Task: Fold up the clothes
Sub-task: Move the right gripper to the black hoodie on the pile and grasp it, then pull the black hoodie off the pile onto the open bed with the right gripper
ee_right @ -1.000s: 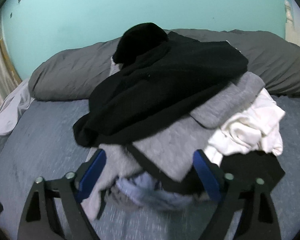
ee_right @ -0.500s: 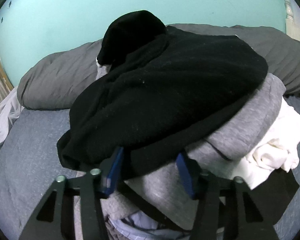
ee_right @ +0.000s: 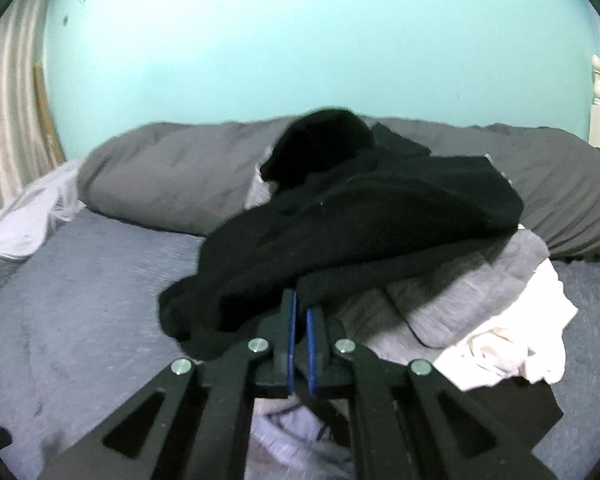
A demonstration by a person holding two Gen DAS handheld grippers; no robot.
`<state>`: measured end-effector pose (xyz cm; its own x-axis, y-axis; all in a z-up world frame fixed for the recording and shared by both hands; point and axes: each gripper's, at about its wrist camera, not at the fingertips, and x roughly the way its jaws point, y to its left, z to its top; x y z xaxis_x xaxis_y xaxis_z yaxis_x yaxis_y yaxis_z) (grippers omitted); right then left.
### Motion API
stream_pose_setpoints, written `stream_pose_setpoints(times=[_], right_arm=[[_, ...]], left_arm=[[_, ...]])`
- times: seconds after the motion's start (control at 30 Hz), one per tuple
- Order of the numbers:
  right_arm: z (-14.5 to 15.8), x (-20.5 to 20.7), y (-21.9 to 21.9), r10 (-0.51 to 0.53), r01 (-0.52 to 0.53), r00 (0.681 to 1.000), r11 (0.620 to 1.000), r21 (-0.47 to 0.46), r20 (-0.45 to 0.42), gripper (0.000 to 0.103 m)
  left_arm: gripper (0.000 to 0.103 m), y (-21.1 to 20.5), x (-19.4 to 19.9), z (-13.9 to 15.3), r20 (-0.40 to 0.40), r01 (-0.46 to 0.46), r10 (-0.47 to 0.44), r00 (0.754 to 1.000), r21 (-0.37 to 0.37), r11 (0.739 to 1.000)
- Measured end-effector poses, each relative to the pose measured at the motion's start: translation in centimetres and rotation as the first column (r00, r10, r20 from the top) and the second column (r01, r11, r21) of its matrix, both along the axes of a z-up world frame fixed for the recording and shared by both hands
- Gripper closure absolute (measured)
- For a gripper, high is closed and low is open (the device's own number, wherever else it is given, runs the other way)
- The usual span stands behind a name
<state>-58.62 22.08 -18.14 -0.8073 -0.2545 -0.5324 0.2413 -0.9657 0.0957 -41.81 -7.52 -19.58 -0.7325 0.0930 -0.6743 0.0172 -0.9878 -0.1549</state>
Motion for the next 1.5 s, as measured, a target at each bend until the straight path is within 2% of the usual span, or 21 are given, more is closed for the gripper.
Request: stream_pose_setpoints(times=[0.1,0.47,0.67,0.87,0.97,1.1,1.2,1.33,1.4,1.5], right_arm=[[1.1,2.8,0.6,0.027,-0.027,0.999,1.0,-0.002,-0.022,0.1],[5.9,15.5,2.0,0.094,-0.108,0.987,0.989,-0.104,-0.129,0.101],[7.8,24.9,2.4,0.136,-0.157,0.979,0.978,-0.135,-0.154,0.101],[10.1,35.0,3.3,0.184,-0.205,0.972,0.968,-0.145,-0.142,0.101],[10.3,39.6,4.7,0.188,-0.21,0.973,0.961,-0.182,-0.131,0.101],[8.8,44.1,6.9,0.151,-0.175,0.981,0.96,-0.217,-0.123,0.101],[6.6,45.4,8.5,0.08,-0.096,0.992,0.978,-0.184,-0.093,0.101],[2.2,44.2,10.3,-0.052,0.053,0.998,0.998,-0.033,0.039,0.101],[0.1,43.4,11.3,-0.138,0.131,0.984,0.989,0.065,0.112,0.1],[-1.9,42.9,13.5,-0.275,0.248,0.944,0.956,0.154,0.185,0.099]], left_arm=[[0.0,-0.3,2.0,0.7,-0.024,-0.006,0.006,1.0,-0.002,1.0],[0.0,-1.0,10.2,2.1,-0.089,0.0,0.001,0.996,0.012,1.0],[0.0,-1.3,16.1,2.4,-0.111,-0.003,0.007,0.994,0.037,0.999],[0.0,-2.0,22.8,3.4,-0.138,-0.026,0.034,0.99,0.056,0.998],[0.0,-2.2,25.7,3.7,-0.147,-0.023,0.033,0.989,0.069,0.997],[0.0,-2.2,28.4,3.5,-0.146,-0.01,0.023,0.989,0.092,0.996],[0.0,-2.0,29.6,2.5,-0.134,-0.009,0.024,0.991,0.111,0.994],[0.0,-1.4,30.5,0.6,-0.113,-0.005,0.02,0.993,0.13,0.991],[0.0,-0.9,30.8,-0.5,-0.097,0.004,0.009,0.995,0.132,0.991],[0.0,-0.4,30.8,-1.8,-0.084,0.017,-0.007,0.996,0.122,0.992]])
